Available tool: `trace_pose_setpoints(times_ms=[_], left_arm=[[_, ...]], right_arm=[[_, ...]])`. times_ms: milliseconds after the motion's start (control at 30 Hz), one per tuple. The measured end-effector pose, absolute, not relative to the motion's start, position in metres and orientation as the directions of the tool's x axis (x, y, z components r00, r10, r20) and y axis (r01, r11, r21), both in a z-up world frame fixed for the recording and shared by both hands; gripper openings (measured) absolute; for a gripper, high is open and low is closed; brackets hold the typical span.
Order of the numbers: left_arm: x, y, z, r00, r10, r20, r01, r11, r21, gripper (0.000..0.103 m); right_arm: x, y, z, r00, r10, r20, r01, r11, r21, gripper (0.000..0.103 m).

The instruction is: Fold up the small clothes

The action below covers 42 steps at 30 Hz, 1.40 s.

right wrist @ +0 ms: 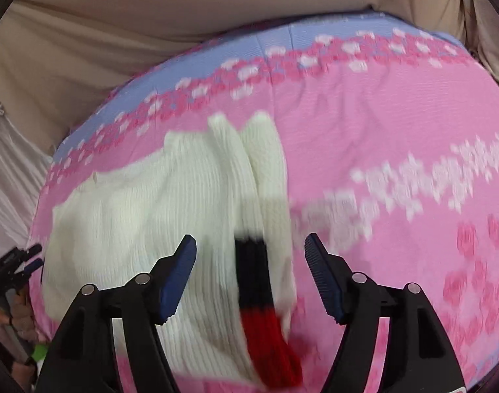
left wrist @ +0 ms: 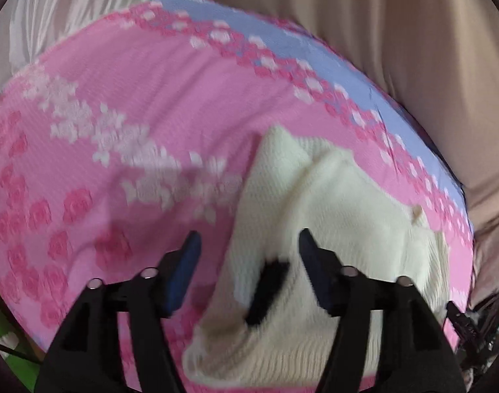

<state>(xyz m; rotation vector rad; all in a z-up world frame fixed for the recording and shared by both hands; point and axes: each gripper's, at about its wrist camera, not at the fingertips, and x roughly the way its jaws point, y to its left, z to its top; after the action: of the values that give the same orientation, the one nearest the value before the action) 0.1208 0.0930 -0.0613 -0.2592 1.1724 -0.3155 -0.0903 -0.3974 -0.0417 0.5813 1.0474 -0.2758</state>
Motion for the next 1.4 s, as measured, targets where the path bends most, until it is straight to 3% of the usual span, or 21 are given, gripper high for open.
trace_pose_setpoints(times_ms=[67,133,167,200,267,300,333,433,533,667,733,800,867,900,933,967,1100,1267,1400], left_arm=[[0.111,0.091,-0.073,0.299,-0.402,-0.865,0.117,0.915,-0.385,0.065],[0.103,0.086,-0.088,0.265,-0.382,-0.885,0.105,0.924,-0.367,0.073],[0.1,0.084,-0.095,0.25,-0.364,-0.897,0.09,0.932,-0.352,0.074],[0.098,0.082,-0.1,0.245,-0.353,-0.903,0.079,0.936,-0.344,0.073],[0.096,0.075,-0.097,0.271,-0.321,-0.907,0.093,0.947,-0.308,0.06],[0.098,0.074,-0.095,0.268,-0.335,-0.903,0.096,0.942,-0.32,0.035],[0.103,0.077,-0.094,0.244,-0.395,-0.886,0.086,0.919,-0.386,0.03],[0.107,0.098,-0.075,0.284,-0.47,-0.836,0.003,0.872,-0.489,0.029],[0.106,0.11,-0.092,0.256,-0.426,-0.868,-0.048,0.891,-0.452,0.033],[0.097,0.112,-0.089,0.266,-0.419,-0.868,-0.039,0.895,-0.444,0.039],[0.094,0.118,-0.079,0.307,-0.406,-0.861,-0.035,0.899,-0.437,0.06],[0.097,0.121,-0.084,0.306,-0.364,-0.88,-0.041,0.918,-0.394,0.075],[0.108,0.121,-0.103,0.236,-0.382,-0.894,-0.074,0.91,-0.408,0.077],[0.111,0.121,-0.101,0.269,-0.386,-0.882,-0.073,0.905,-0.419,0.072],[0.115,0.118,-0.101,0.254,-0.435,-0.864,-0.042,0.887,-0.459,0.042],[0.118,0.117,-0.102,0.23,-0.468,-0.853,-0.031,0.873,-0.487,0.031],[0.118,0.112,-0.062,0.298,-0.553,-0.778,0.017,0.818,-0.575,0.026],[0.11,0.057,0.051,0.362,-0.673,-0.645,0.281,0.739,-0.613,0.025],[0.089,-0.006,0.114,0.3,-0.764,-0.571,0.482,0.638,-0.6,0.026]], right_arm=[[-0.102,-0.391,-0.059,0.45,0.095,-0.888,0.488,0.806,0.334,0.067],[-0.107,-0.385,-0.075,0.428,0.125,-0.895,0.501,0.791,0.351,0.067],[-0.109,-0.381,-0.072,0.454,0.103,-0.885,0.492,0.799,0.345,0.056],[-0.109,-0.379,-0.072,0.458,0.129,-0.879,0.479,0.797,0.367,0.019],[-0.113,-0.381,-0.064,0.487,0.142,-0.862,0.477,0.783,0.399,0.014],[-0.116,-0.382,-0.057,0.511,0.138,-0.849,0.469,0.783,0.41,0.012],[-0.121,-0.384,-0.047,0.532,0.128,-0.837,0.464,0.783,0.415,0.012],[-0.136,-0.394,-0.033,0.556,0.099,-0.825,0.47,0.781,0.41,0.012],[-0.136,-0.398,-0.072,0.425,0.105,-0.899,0.508,0.794,0.333,0.017],[-0.15,-0.401,-0.057,0.461,0.076,-0.884,0.561,0.747,0.357,0.039],[-0.152,-0.396,-0.034,0.507,0.018,-0.862,0.541,0.772,0.334,0.039],[-0.151,-0.388,-0.019,0.531,-0.001,-0.848,0.508,0.801,0.317,0.039],[-0.146,-0.379,-0.01,0.553,0.005,-0.833,0.474,0.821,0.319,0.04],[-0.143,-0.372,-0.007,0.561,0.007,-0.828,0.461,0.828,0.32,0.041],[-0.141,-0.365,-0.006,0.568,0.008,-0.823,0.454,0.832,0.32,0.041],[-0.139,-0.359,-0.004,0.577,0.019,-0.817,0.441,0.835,0.33,0.041],[-0.137,-0.337,-0.005,0.572,0.059,-0.818,0.378,0.866,0.327,0.041],[-0.146,-0.341,-0.003,0.575,0.068,-0.815,0.353,0.879,0.322,0.046],[-0.161,-0.365,0.002,0.602,0.063,-0.796,0.382,0.853,0.356,0.049]])
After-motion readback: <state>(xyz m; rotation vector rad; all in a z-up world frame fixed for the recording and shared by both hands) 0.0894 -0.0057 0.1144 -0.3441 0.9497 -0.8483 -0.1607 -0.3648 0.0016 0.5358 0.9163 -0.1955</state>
